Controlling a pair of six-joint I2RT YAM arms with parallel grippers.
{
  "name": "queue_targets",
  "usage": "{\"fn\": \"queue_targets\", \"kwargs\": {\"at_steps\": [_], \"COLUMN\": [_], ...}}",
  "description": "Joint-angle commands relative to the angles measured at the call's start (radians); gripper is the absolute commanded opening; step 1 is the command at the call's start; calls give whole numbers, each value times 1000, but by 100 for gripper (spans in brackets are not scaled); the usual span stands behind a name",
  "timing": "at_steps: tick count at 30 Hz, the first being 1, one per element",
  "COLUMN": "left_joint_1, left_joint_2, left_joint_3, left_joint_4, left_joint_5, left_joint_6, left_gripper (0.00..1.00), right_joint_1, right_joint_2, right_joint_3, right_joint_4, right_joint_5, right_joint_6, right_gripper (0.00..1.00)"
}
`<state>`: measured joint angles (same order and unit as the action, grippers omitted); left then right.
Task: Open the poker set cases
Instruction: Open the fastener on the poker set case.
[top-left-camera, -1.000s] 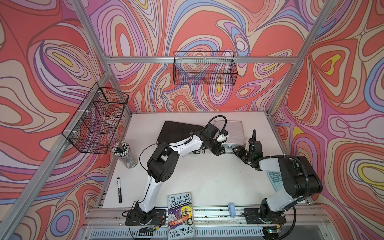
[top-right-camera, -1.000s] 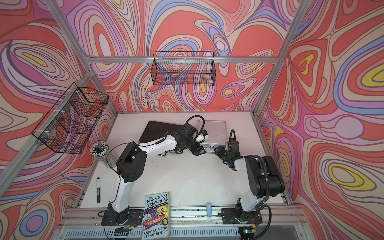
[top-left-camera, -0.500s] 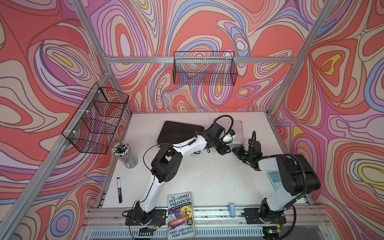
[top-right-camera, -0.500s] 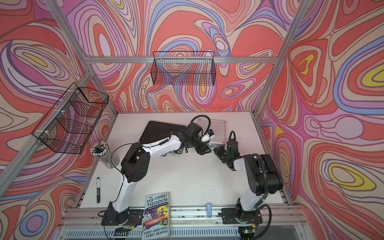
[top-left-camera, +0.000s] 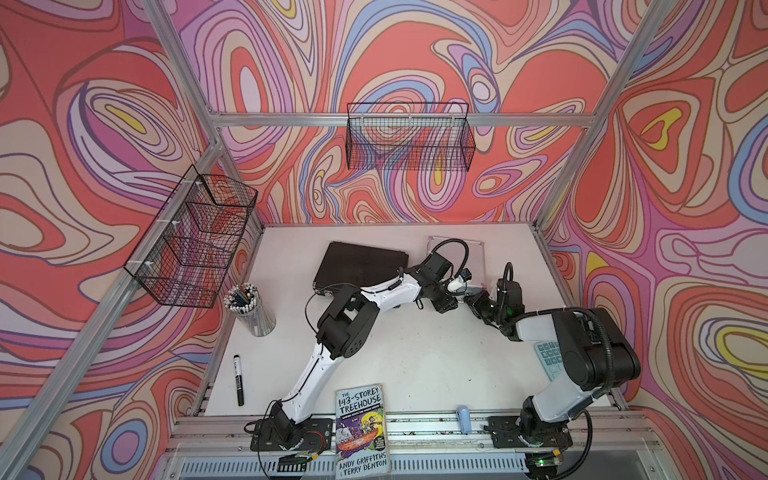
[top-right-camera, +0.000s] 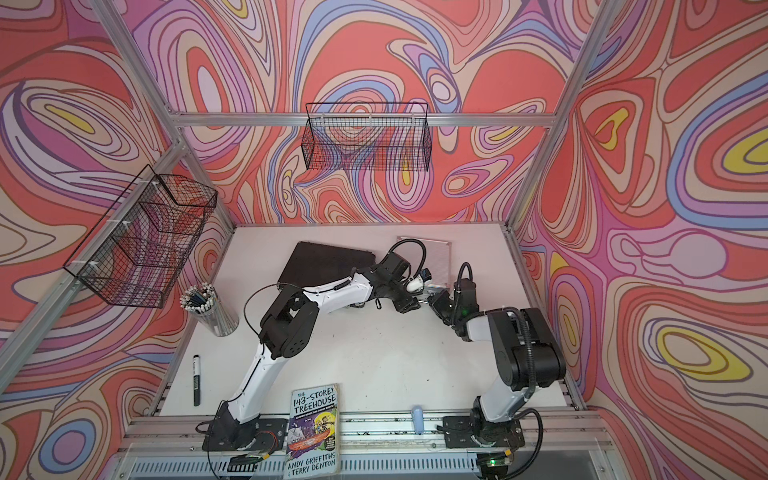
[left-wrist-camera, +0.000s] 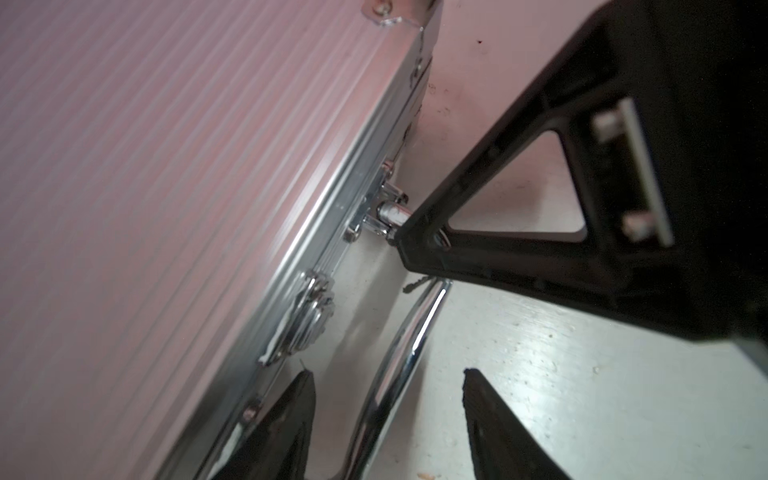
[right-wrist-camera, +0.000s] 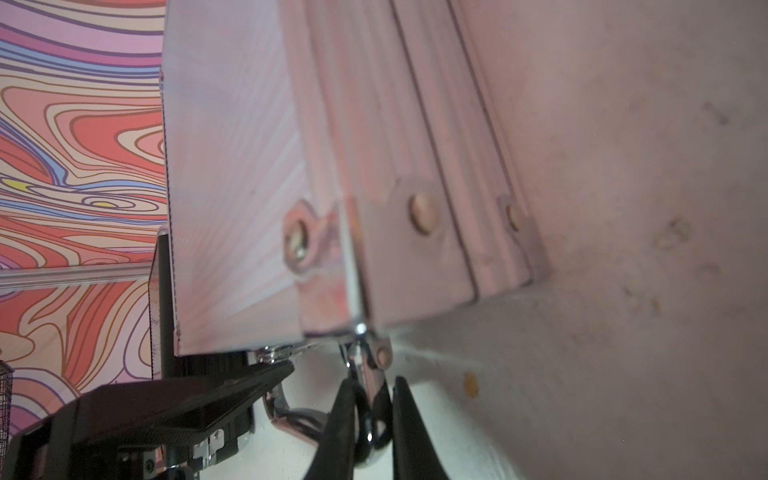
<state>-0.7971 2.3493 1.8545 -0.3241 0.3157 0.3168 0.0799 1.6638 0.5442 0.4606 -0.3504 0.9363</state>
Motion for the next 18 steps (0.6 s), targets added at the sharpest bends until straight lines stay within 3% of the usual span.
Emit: {"fn": "queue_targets", "kwargs": {"at_steps": [1,7,18], "left_joint_1": [2,2,3], "left_joint_2": [15,48,44], "left_joint_3": [30,93,73], "left_joint_4": [-4,-71,-149], "left_joint_5": [-44,-65,-42], "left_joint_6": [59,95,136], "left_gripper": [57,44,31], "right_joint_1": [0,0,-2], "right_joint_2": [-15,-33,-34], "right_joint_3": [30,41,78], "right_joint_4": [32,5,-33], "right_joint_5": [7,7,3], "right_joint_6": [25,15,7], "right_gripper": [1,0,0]}}
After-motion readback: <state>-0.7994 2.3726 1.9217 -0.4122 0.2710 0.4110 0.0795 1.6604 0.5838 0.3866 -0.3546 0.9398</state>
